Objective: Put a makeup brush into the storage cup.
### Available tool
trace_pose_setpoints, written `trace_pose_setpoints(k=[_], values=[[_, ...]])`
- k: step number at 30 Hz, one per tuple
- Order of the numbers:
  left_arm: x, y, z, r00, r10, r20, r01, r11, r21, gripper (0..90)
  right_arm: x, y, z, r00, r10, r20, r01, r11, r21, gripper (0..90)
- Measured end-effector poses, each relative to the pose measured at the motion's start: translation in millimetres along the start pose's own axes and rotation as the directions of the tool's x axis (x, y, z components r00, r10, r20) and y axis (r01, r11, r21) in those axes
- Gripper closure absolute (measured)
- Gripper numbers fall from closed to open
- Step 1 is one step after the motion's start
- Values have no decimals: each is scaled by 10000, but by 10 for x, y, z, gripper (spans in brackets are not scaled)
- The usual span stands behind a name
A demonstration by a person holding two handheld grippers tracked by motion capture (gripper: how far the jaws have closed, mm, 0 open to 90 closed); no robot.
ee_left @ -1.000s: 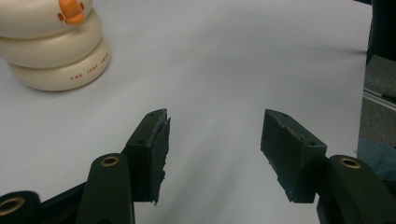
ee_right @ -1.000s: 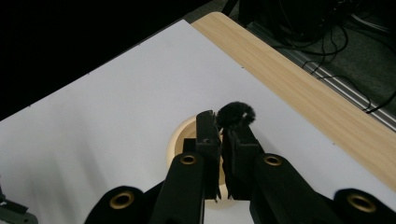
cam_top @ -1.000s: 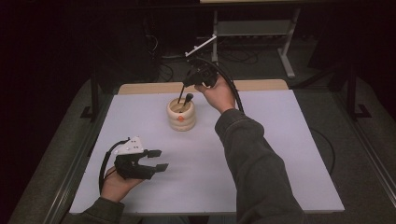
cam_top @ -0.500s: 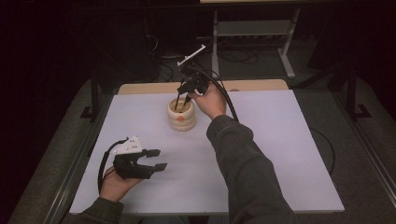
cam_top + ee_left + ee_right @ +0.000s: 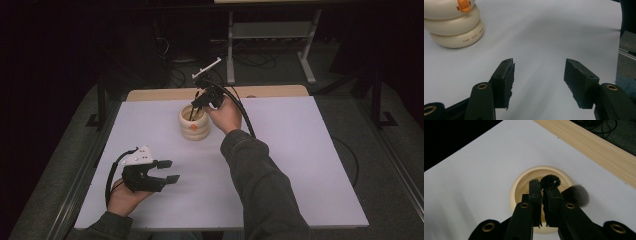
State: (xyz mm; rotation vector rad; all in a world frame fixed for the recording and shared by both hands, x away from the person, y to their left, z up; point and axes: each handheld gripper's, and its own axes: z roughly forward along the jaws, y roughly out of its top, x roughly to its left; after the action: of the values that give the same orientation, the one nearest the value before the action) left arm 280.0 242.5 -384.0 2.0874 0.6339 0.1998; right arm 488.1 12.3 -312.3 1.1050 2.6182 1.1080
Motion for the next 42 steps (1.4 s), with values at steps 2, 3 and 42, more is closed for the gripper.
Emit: trace_pose_setpoints(k=[2, 3, 42], values=[[0, -1, 0, 10000, -4, 7, 4, 10000, 28, 408, 9, -13, 12, 10000, -26, -3, 26, 10000, 37, 842], [-2, -2, 1, 10000, -49, 20, 49, 10000, 41, 408, 9, -13, 12, 10000, -26, -3, 26, 10000, 37, 842], [14, -26, 39, 9996, -251, -128, 251, 9997, -31, 380, -124, -557, -482, 9990, 33, -444, -66, 9973, -734, 436]])
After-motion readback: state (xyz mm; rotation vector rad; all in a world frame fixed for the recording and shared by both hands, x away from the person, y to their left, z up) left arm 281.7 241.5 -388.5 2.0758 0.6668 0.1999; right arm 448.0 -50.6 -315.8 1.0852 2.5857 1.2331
